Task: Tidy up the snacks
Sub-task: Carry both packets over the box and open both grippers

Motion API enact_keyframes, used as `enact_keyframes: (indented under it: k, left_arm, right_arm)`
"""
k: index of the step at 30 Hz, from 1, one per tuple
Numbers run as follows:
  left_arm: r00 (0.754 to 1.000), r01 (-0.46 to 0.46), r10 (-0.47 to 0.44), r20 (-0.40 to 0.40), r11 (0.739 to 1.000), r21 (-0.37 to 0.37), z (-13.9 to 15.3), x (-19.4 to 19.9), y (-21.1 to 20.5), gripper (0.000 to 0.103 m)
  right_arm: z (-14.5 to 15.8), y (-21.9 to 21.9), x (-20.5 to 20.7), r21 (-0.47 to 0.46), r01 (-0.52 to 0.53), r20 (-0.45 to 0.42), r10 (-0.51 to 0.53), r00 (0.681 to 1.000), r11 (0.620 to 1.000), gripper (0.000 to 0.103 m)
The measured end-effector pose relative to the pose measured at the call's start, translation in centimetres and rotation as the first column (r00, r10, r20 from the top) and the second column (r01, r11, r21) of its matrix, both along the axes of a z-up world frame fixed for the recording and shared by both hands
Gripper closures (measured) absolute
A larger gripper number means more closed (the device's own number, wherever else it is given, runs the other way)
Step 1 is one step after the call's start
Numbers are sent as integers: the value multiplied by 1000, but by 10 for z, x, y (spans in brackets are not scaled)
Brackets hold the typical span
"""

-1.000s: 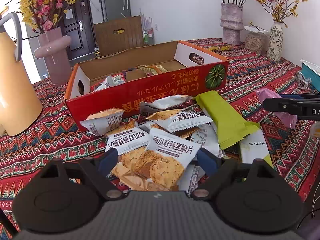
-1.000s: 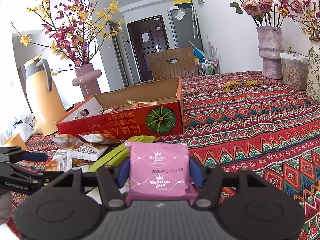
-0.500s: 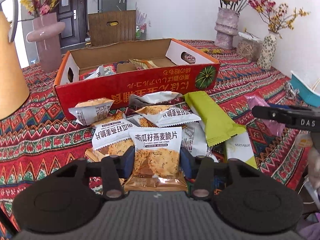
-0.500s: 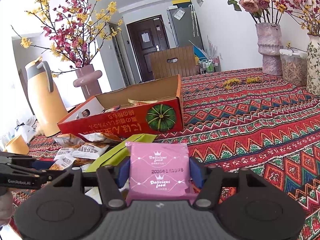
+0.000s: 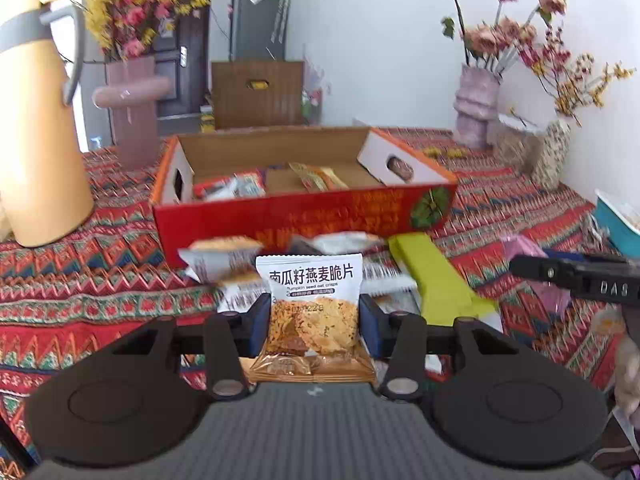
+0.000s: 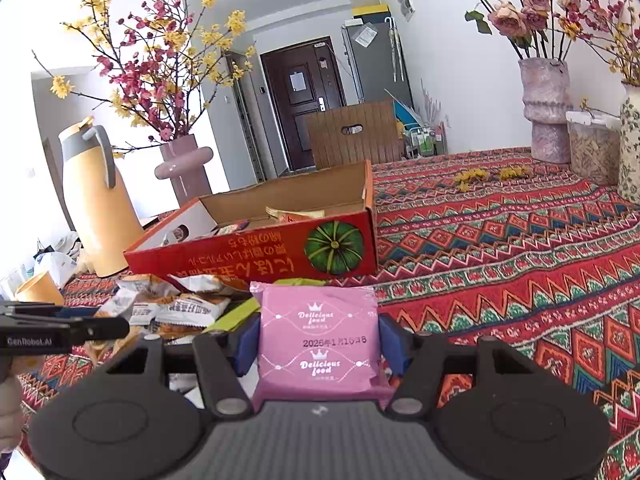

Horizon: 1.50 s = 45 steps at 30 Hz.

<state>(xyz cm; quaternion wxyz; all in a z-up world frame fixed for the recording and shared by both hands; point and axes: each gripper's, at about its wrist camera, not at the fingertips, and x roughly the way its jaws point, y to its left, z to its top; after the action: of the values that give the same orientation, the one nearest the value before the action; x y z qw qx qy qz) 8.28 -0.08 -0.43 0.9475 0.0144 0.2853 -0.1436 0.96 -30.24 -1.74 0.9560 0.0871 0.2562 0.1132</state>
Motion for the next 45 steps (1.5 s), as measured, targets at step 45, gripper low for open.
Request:
enact_keyframes:
  k: [45]
  left_arm:
    - [922,-359,363,136,932,-53,29,140,4,57]
  right_arm:
    - [25,68,172,-128,10,110,4,994,992,42]
